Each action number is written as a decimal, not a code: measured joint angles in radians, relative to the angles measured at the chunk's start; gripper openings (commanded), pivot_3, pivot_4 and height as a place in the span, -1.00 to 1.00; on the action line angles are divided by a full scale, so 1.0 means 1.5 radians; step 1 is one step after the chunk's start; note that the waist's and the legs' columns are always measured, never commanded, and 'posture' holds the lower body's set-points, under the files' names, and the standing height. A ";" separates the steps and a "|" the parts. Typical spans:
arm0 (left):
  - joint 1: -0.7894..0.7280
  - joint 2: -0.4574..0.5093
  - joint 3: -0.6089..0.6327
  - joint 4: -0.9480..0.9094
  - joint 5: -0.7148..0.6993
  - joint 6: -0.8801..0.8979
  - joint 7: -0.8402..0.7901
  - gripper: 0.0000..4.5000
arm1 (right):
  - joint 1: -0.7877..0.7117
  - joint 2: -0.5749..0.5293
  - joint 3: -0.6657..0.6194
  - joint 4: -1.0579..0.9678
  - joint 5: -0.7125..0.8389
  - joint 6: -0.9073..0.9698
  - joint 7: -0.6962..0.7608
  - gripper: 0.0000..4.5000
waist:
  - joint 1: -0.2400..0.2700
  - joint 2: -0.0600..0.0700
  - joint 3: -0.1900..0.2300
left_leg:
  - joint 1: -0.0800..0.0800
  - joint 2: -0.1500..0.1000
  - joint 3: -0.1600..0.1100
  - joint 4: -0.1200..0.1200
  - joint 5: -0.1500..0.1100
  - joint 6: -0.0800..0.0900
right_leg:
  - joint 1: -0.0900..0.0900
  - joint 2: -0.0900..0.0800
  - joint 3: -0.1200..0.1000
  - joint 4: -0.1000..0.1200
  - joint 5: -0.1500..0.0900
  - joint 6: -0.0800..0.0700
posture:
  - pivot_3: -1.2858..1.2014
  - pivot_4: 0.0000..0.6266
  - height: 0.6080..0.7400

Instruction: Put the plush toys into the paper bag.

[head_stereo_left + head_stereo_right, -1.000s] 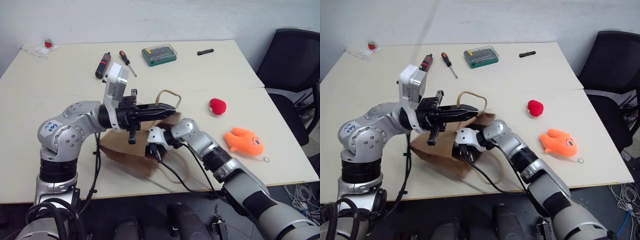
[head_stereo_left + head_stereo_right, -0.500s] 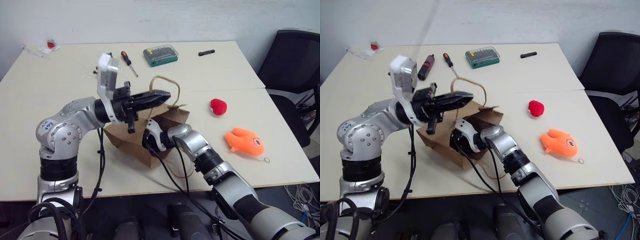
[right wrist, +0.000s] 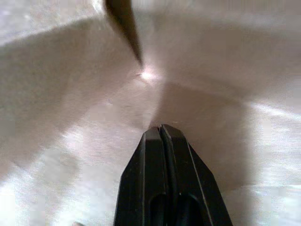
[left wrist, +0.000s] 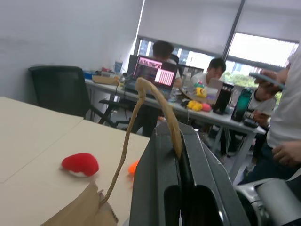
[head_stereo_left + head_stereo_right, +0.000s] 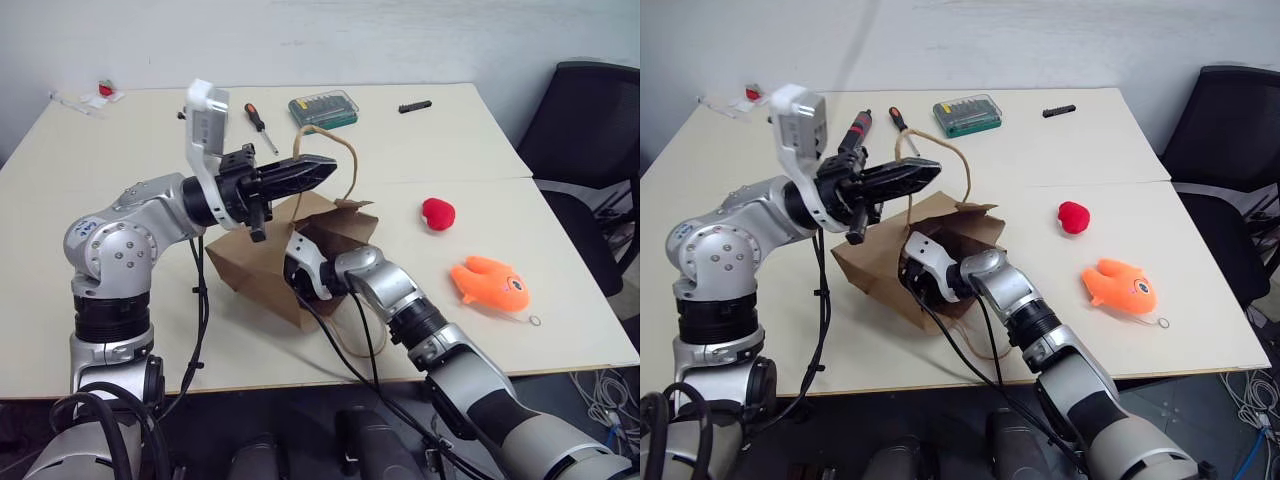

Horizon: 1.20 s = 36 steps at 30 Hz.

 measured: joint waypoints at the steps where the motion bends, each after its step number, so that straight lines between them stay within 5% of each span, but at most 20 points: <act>1: 0.005 0.002 -0.007 0.001 0.011 -0.007 -0.006 -1.00 | 0.010 -0.015 0.003 -0.015 -0.010 -0.026 -0.003 -0.98 | 0.000 0.000 0.000 | 0.000 0.000 0.000 0.000 0.000 0.000 | 0.000 0.000 0.000 0.000 0.000 0.000 | 0.03 -0.52 1.00; 5: 0.017 0.014 -0.030 0.038 0.053 -0.038 -0.041 -1.00 | 0.075 -0.092 0.010 -0.129 -0.046 -0.080 -0.015 -0.98 | -0.001 0.000 0.000 | -0.001 0.001 -0.001 -0.001 0.000 0.000 | 0.000 0.000 -0.001 -0.002 0.000 0.000 | 0.03 -0.52 1.00; 11: 0.014 0.016 -0.038 0.079 0.078 -0.057 -0.078 -1.00 | 0.202 -0.180 -0.024 -0.365 -0.022 0.018 -0.010 -0.98 | 0.000 0.001 0.001 | -0.001 0.001 -0.001 -0.002 0.000 0.000 | 0.000 0.001 -0.001 -0.003 0.000 0.000 | 0.03 -0.52 1.00; 17: 0.007 0.016 -0.045 0.101 0.090 -0.059 -0.100 -1.00 | 0.339 -0.259 -0.175 -0.607 0.069 0.189 -0.042 -0.98 | 0.013 0.001 0.001 | -0.002 0.001 -0.001 -0.002 0.000 0.000 | 0.000 0.001 -0.001 -0.003 0.000 0.000 | 0.03 -0.52 1.00; 20: 0.003 0.014 -0.048 0.103 0.093 -0.058 -0.108 -1.00 | 0.438 -0.297 -0.311 -0.736 0.141 0.296 -0.056 -0.71 | 0.023 0.001 0.001 | -0.002 0.001 -0.002 -0.002 0.000 0.000 | 0.000 0.001 -0.001 -0.003 0.000 0.000 | 0.03 -0.52 1.00; 27: 0.001 0.021 -0.045 0.103 0.095 -0.057 -0.117 -1.00 | 0.675 -0.395 -0.639 -0.912 0.237 0.432 -0.059 0.40 | 0.036 0.000 0.001 | -0.001 0.000 -0.002 -0.002 -0.001 0.001 | 0.001 0.001 0.000 -0.004 0.000 0.000 | 0.03 -0.52 1.00; 31: 0.001 0.016 -0.044 0.103 0.096 -0.057 -0.119 -1.00 | 0.821 -0.445 -0.680 -0.859 0.128 0.308 -0.082 0.99 | 0.034 -0.001 0.001 | -0.001 -0.001 -0.001 -0.002 0.000 0.001 | 0.002 0.001 0.001 -0.005 0.001 0.001 | 0.03 -0.52 1.00; 36: 0.000 0.007 -0.049 0.104 0.098 -0.058 -0.120 -1.00 | 0.785 -0.446 -0.626 -0.738 0.052 0.191 -0.155 0.99 | 0.027 -0.002 0.002 | 0.000 -0.001 0.002 -0.002 0.000 0.002 | 0.001 0.002 0.004 -0.004 0.001 0.002 | 0.03 -0.52 1.00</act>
